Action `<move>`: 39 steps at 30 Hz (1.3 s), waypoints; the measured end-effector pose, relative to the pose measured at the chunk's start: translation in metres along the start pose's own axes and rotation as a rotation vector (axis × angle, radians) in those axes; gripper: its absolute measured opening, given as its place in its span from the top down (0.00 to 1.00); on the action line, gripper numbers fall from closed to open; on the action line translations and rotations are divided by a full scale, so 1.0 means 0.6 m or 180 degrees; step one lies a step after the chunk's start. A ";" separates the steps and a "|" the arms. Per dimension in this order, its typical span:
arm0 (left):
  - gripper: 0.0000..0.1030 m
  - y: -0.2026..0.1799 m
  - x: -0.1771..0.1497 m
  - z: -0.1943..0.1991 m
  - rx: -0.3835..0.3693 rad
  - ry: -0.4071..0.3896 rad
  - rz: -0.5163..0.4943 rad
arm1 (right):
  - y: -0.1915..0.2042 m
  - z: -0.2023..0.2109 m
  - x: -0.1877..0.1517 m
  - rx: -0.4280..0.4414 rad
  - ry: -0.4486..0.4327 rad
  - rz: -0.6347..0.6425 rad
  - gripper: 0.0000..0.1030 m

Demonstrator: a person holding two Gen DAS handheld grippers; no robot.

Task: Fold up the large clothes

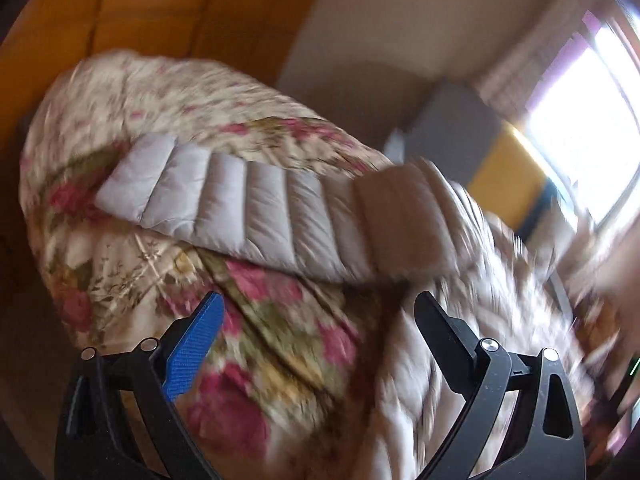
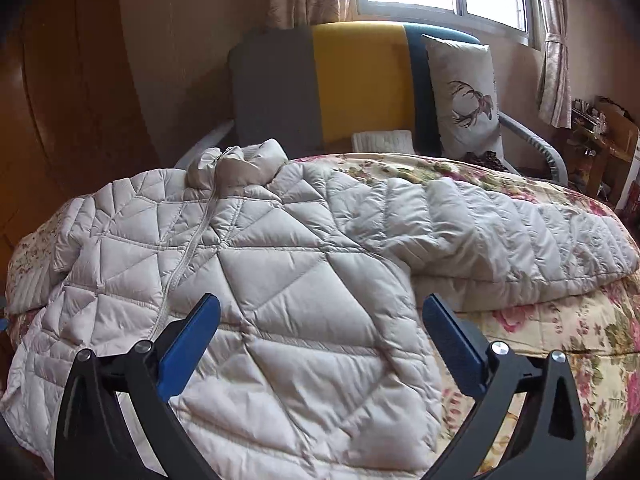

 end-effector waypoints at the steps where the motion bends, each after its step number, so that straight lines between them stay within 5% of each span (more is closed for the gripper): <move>1: 0.08 0.020 0.013 -0.022 0.0109 0.0085 0.0215 | 0.003 -0.017 -0.002 -0.0022 0.0055 0.0037 0.02; 7: 0.09 0.117 0.047 -0.121 0.0252 0.0412 0.1254 | -0.027 -0.088 -0.072 -0.0204 0.0453 -0.0057 0.02; 10: 0.09 0.126 0.067 -0.131 0.0256 0.0245 0.1515 | -0.030 -0.087 -0.074 -0.0189 0.0441 -0.0069 0.02; 12: 0.26 0.127 0.076 -0.140 0.0324 0.0195 0.1575 | -0.029 -0.087 -0.075 -0.0216 0.0447 -0.0043 0.02; 16: 0.93 0.148 0.094 -0.169 0.0377 0.0226 0.1742 | -0.030 -0.087 -0.076 -0.0221 0.0453 -0.0040 0.02; 18: 0.96 0.165 0.109 -0.170 0.0304 0.0160 0.1788 | -0.030 -0.087 -0.076 -0.0211 0.0447 -0.0049 0.02; 22: 0.97 0.241 0.144 -0.128 0.0667 -0.0230 0.1869 | -0.030 -0.088 -0.075 -0.0214 0.0452 -0.0039 0.02; 27: 0.97 0.250 0.141 -0.150 0.0690 -0.0050 0.1641 | -0.034 -0.095 -0.076 -0.0196 0.0484 -0.0029 0.02; 33: 0.97 0.178 0.179 -0.115 0.0515 -0.0291 0.1664 | -0.037 -0.095 -0.076 -0.0191 0.0484 -0.0036 0.02; 39: 0.97 -0.013 0.227 -0.004 0.0198 -0.0871 0.0920 | -0.036 -0.096 -0.076 -0.0184 0.0484 -0.0036 0.02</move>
Point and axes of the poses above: each gripper's, at about its wrist camera, not at the fingertips, and z roughly against the way its jaws point, y to its left, x to its top, the point moved 7 cm from there along -z, roughly the way its jaws point, and after that the axes turned 15 degrees about x, right-handed, at the moved point
